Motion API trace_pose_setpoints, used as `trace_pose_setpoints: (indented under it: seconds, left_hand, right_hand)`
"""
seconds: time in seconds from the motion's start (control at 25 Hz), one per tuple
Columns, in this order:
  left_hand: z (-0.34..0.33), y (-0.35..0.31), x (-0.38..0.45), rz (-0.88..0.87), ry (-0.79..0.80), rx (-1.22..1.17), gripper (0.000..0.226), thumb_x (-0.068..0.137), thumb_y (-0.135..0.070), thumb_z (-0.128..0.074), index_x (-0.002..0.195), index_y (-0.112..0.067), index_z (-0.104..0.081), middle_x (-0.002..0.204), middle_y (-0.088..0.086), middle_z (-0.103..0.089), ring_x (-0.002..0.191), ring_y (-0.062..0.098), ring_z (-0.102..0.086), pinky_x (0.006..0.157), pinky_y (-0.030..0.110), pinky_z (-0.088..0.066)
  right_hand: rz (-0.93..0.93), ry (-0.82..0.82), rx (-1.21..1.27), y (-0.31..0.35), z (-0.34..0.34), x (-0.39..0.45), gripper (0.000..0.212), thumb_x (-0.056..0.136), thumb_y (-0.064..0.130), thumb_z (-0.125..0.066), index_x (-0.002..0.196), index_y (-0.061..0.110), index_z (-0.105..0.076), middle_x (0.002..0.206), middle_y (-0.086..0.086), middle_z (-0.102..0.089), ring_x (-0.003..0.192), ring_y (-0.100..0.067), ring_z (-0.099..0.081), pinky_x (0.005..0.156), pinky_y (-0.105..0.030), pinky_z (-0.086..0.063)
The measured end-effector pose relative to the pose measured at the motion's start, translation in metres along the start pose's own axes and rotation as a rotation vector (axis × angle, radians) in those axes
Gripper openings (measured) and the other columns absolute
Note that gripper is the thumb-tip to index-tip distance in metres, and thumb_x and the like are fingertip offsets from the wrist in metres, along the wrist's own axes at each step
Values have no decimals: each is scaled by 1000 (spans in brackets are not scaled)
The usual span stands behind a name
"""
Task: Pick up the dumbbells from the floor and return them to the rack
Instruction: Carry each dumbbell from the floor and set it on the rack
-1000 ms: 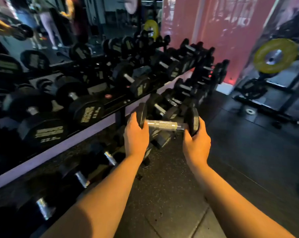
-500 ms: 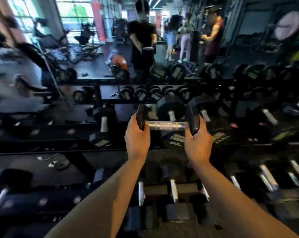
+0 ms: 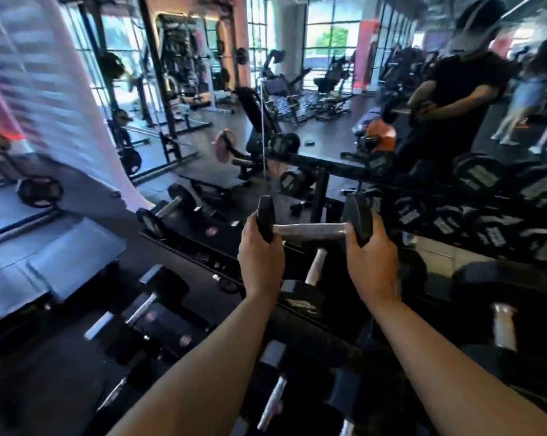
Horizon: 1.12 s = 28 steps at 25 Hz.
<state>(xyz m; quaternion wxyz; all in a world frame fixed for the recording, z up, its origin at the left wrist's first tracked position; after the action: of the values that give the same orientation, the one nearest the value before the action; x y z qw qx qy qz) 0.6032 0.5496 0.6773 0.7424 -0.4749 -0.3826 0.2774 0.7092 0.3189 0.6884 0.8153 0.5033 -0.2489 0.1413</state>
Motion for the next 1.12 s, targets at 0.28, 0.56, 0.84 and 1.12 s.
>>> trace_pose_setpoints:
  seconds: [0.28,0.56,0.84,1.12]
  left_hand:
    - [45,64,88,70,-188,34,27,96,-18,-60,123,-18,-59,106,-11,-60,89,7,-55,77,18,-38]
    - [63,154,203,164,-314,32,31,96,-21,-59,127,-17,-57,116,-4,-64,104,14,-61,93,36,-51]
    - [54,247,294,281,-448,17,24,97,-16,-60,120,-17,-57,109,-5,-62,94,9,-61,90,34,-53]
    - [18,330,324,392,-389,68,33,99,-17,-55,132,-17,-50,124,-6,-55,97,4,-60,84,22,-47]
  right_hand:
    - [165,201,116,33,-157,35,41,100,30,-56,138,16,-52,124,-4,-68,112,-22,-65,94,-31,-50]
    - [244,369,143,54,-330,80,40,99,32,-57,136,17,-53,119,-1,-70,109,-18,-66,93,-32,-52]
    - [329,559,128,45,-493,118,43,99,32,-59,140,20,-52,124,-1,-69,113,-16,-64,95,-32,-51]
    - [215,648,119,-16,-578,114,41,97,30,-62,136,22,-55,118,2,-71,108,-13,-66,90,-18,-47]
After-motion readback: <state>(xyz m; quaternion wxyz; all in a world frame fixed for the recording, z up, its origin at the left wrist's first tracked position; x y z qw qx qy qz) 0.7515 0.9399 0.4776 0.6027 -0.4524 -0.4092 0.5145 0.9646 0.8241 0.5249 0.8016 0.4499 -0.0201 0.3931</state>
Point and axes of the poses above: each hand's wrist, its own x-axis towards the middle knuckle, its own z-axis out of the back of the hand, y = z × x, the point moved 10 cm from there along x, towards the middle knuckle
